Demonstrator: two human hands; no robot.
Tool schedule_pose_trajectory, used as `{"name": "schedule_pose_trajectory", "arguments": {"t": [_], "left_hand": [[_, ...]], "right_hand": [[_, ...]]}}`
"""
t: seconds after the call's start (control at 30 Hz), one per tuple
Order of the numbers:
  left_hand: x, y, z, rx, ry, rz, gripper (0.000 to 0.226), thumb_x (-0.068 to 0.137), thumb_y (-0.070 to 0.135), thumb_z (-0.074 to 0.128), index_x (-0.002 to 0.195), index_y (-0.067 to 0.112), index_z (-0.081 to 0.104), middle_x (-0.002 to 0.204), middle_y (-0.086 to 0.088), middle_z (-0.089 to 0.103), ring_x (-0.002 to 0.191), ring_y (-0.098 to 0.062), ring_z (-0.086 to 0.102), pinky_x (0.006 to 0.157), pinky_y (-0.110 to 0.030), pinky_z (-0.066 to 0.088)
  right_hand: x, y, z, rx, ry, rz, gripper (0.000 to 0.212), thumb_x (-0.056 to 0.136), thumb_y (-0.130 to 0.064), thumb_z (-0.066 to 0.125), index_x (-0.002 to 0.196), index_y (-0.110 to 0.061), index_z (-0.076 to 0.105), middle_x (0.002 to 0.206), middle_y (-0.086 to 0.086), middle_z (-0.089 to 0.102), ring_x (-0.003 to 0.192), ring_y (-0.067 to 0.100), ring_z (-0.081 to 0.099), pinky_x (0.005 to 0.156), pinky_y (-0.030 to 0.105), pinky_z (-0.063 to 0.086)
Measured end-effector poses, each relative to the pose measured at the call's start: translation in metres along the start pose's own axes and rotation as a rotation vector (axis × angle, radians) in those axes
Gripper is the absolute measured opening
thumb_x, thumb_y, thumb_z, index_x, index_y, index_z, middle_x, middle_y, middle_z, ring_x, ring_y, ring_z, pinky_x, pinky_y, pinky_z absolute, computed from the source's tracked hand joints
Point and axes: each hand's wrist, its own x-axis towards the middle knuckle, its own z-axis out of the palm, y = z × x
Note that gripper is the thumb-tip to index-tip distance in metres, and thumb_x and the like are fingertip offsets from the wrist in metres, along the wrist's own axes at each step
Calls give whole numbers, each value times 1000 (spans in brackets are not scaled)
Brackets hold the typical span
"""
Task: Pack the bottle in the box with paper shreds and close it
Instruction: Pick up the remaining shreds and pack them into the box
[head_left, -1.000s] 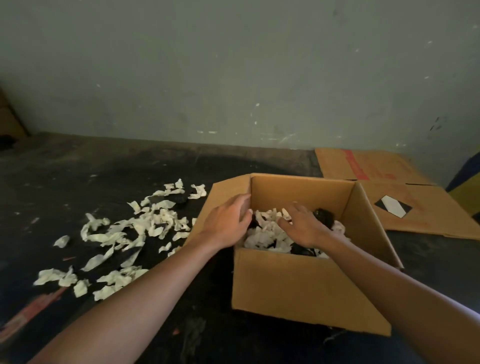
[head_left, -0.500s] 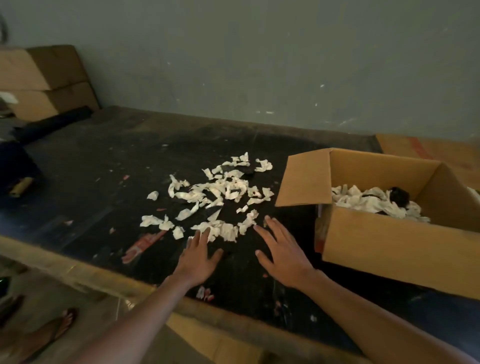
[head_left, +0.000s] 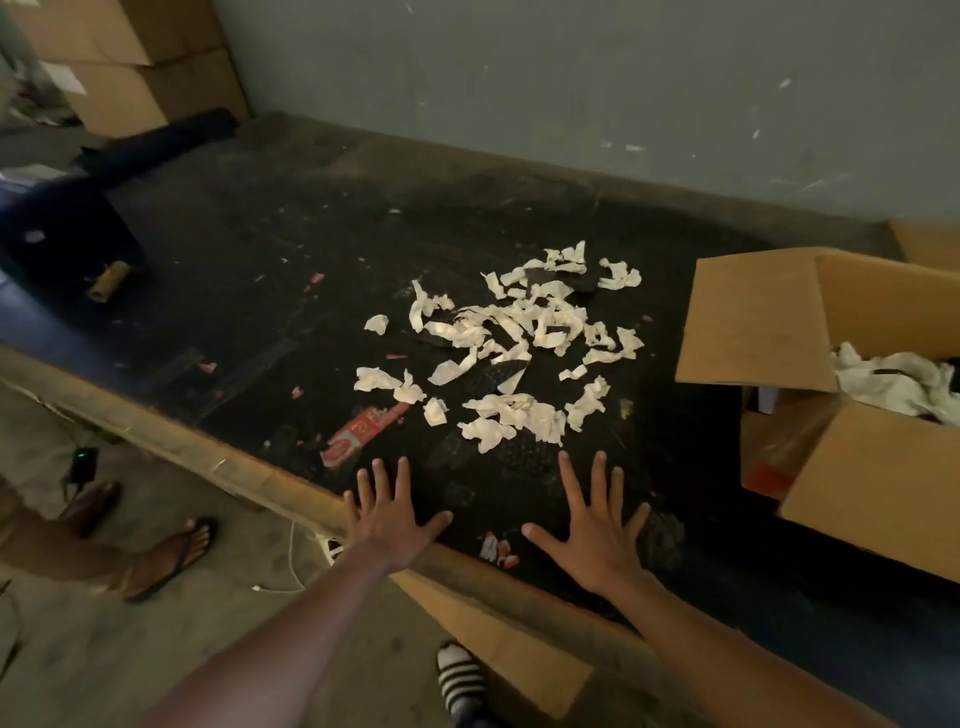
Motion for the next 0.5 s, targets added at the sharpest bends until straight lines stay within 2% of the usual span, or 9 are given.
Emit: {"name": "schedule_pose_trajectory", "arguments": {"t": [0.13,0.27,0.37,0.5], "left_hand": [[36,-15,-10,28,98,-34,126,63,98,24,153,24,-23,162,-16,-22,149,-38,-18,118,-58,-7],[81,-19,-29,59,105,2,134,52,104,21,149,27,-31,159,-14,-30,146,-39,-26,115,-61,-13],[119,-15,-46,78,68,47,131,56,103,20,148,27,-33,155,-10,-35,144,-38,-28,114,-61,-14],[177,1,-69,130,0,230,106,81,85,28,152,28,-24,157,-4,-30,145,-36,-26,114,-58,-15]], "right_hand": [[34,-24,4,-47,84,0,109,67,-96,27,139,-46,-40,153,9,-43,142,39,-33,108,77,-4],[85,-54,0,-61,127,20,107,66,-98,21,140,-47,-38,150,10,-47,140,39,-37,106,78,-7],[122,-74,-3,-49,131,52,97,72,-94,15,140,-48,-37,151,10,-45,141,39,-34,106,77,-8],[173,-88,-15,-26,137,49,80,87,-79,15,142,-48,-33,156,7,-37,143,35,-32,112,73,-3]]}}
